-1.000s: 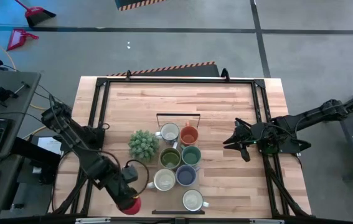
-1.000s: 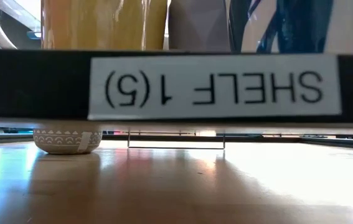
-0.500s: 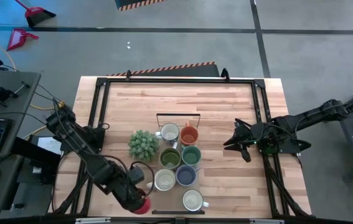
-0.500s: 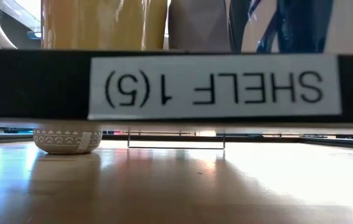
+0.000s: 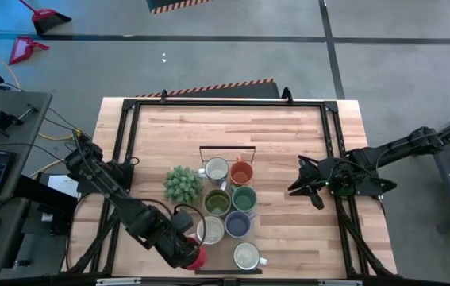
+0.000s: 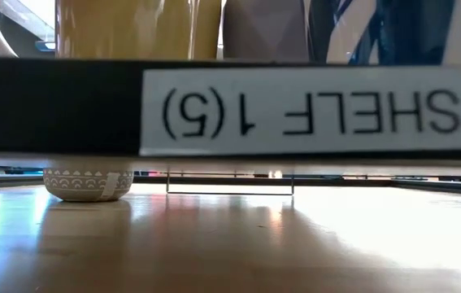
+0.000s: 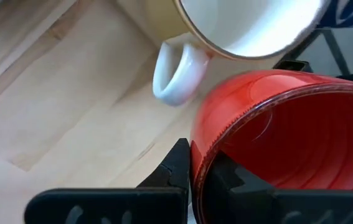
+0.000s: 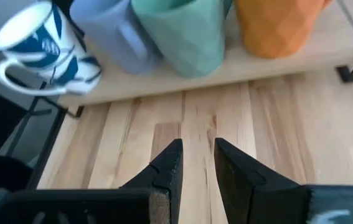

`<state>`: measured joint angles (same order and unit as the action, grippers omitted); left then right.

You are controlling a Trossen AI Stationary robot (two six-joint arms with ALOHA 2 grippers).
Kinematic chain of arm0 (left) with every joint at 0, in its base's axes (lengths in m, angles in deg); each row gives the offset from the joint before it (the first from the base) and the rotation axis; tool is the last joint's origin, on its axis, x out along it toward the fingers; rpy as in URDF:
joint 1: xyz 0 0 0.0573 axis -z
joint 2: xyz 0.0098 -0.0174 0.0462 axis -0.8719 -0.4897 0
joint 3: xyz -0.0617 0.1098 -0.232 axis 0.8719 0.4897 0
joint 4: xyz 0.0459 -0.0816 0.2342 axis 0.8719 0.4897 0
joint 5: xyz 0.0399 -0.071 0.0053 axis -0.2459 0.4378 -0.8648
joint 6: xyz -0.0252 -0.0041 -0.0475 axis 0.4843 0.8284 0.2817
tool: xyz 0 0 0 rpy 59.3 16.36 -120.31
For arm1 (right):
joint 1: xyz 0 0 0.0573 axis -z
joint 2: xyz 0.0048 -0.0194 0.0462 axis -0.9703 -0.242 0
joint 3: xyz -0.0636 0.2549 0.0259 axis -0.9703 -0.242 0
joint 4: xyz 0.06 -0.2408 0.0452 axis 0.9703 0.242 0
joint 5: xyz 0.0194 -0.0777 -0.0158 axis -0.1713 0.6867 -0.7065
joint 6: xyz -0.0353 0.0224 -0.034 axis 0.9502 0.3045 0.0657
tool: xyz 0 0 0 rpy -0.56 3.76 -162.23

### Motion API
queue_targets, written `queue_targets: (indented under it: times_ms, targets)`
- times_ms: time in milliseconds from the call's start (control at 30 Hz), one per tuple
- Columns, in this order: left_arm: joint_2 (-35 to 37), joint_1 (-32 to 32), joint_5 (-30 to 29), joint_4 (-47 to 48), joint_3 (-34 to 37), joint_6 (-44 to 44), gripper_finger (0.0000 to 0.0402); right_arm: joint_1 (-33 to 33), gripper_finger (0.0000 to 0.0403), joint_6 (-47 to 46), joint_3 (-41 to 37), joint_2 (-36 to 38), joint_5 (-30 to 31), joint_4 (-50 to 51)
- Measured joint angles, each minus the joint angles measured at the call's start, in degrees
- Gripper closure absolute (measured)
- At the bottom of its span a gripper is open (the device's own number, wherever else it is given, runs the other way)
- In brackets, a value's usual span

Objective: Place coffee mugs
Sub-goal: Put the red mug on the shelf

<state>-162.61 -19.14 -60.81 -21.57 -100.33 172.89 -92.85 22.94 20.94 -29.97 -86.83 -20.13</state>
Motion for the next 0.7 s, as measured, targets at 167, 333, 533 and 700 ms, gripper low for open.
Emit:
queue_targets:
  times_ms: [167,333,533,700]
  targets:
    - [-2.58,-2.22,2.83,-0.45,-0.69,-2.23,0.0398,-0.01,0.033,0.84,-0.02,0.0,-0.72,2.69]
    - [-3.72,-3.94,3.61,-2.1,-0.75,-4.85,0.0398,-0.01,0.033,0.89,-0.02,0.0,-0.72,2.72]
    - [-3.78,-4.83,3.98,-3.55,-0.75,-7.27,0.0398,-0.01,0.033,0.89,-0.02,0.0,-0.72,2.7]
    - [-3.78,-4.85,5.13,-3.43,-0.75,-7.43,0.0398,-0.01,0.033,1.03,-0.02,0.0,-0.72,2.7]
